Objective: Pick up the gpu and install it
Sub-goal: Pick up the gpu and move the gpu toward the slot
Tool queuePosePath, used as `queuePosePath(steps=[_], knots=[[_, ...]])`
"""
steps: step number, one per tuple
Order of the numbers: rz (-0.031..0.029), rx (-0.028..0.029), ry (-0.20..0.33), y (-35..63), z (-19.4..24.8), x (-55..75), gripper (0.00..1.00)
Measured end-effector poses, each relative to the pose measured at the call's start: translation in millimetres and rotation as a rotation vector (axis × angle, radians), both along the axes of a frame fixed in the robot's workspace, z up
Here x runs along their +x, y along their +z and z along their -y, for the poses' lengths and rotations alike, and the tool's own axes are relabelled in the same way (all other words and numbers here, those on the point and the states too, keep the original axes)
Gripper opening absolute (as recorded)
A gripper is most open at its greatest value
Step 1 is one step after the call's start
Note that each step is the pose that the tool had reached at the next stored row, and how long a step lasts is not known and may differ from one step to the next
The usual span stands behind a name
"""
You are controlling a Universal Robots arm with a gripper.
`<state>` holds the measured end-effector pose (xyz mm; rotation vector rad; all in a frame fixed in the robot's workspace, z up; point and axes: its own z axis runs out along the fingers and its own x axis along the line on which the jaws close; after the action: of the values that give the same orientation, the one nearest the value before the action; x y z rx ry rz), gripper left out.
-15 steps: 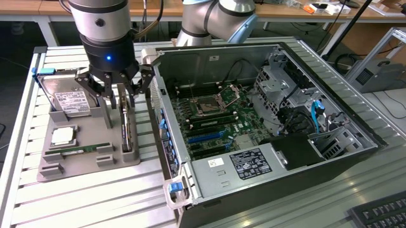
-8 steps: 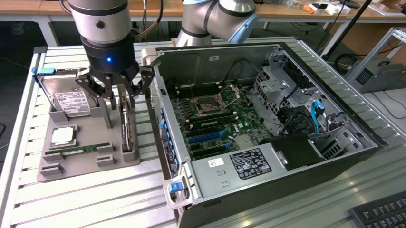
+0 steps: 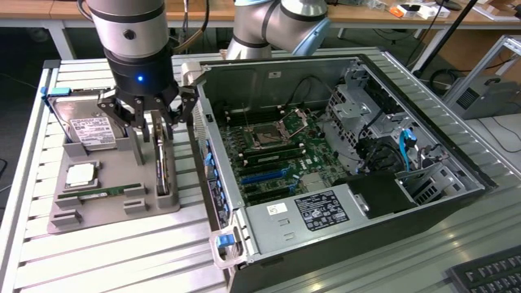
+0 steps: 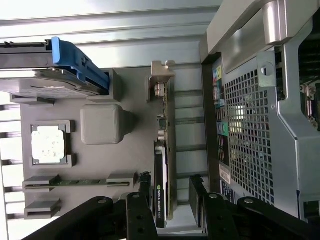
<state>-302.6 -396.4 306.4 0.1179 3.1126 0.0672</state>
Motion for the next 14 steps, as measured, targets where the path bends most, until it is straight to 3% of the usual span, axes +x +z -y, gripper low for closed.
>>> queuePosePath(steps=[14], knots=[[0.0,0.0,0.0,-3.9,0.0,0.0,0.44]])
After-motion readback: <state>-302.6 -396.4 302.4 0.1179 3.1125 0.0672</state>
